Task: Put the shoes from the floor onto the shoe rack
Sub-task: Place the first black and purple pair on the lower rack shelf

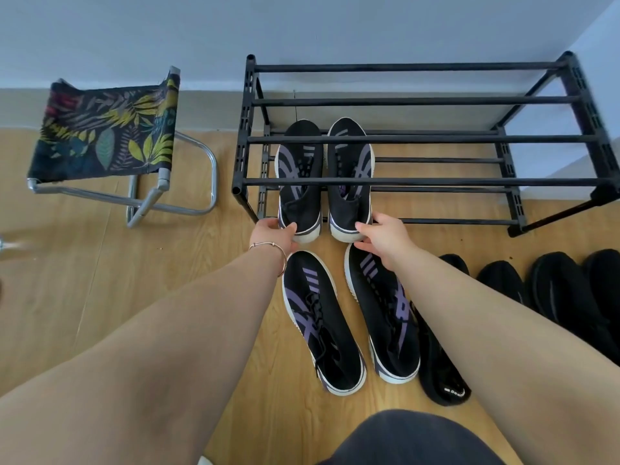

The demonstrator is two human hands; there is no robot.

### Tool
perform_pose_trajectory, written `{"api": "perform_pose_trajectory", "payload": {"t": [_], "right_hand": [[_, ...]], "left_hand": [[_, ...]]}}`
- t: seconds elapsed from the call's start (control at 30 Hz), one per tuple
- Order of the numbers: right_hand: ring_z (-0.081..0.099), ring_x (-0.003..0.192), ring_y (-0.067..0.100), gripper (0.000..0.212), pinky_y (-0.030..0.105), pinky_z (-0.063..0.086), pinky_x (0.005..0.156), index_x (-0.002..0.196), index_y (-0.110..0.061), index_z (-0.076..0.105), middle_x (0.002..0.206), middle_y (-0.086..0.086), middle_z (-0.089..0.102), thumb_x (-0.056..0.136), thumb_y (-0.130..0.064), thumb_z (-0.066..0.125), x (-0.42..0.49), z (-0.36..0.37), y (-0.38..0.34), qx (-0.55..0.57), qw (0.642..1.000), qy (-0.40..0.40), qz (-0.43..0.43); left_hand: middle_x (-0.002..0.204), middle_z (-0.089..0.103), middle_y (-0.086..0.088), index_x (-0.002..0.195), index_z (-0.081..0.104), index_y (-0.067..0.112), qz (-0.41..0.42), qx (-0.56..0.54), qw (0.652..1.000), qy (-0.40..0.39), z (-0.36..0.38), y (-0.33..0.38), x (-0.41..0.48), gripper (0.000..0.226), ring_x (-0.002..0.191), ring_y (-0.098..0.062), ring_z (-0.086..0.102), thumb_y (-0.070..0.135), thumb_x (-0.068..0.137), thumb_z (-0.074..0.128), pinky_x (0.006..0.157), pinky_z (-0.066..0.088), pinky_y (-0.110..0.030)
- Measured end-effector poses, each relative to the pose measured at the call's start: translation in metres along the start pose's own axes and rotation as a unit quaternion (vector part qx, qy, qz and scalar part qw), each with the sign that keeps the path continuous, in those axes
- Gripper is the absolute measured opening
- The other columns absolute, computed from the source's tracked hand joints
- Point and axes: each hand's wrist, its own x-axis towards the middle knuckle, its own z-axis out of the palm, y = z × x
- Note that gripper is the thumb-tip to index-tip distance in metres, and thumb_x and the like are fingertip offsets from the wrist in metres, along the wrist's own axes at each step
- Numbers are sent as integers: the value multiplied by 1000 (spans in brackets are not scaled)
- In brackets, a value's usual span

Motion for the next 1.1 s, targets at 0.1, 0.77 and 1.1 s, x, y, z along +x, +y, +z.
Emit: {"api": "perform_pose_trajectory", "payload": {"t": [0.1,0.77,1.1], "right_hand": [[69,106,23,50,32,61,84,145,-13,52,129,9,66,97,-7,64,3,5,2,-16,999,23,-19],[47,137,30,69,41,39,112,156,-24,38,151,11,47,94,-30,69,-25,-1,-14,-356,923,0,-148],[45,129,31,71,43,46,100,154,-13,36,143,10,50,95,-43,63,-75,-17,-2,-619,711,9,-333]], "left_hand": [[94,63,8,134,60,20,9,11,1000,13,2,2,1,49,93,-21,71,25,88,76,92,60,-41],[153,49,-3,155,34,27,131,259,954,-75,-19,22,-37,63,128,-26,55,33,97,58,97,48,-33],[163,28,-10,159,17,24,239,579,779,2,-7,-2,-99,76,146,-35,30,49,96,52,112,38,-50]]}}
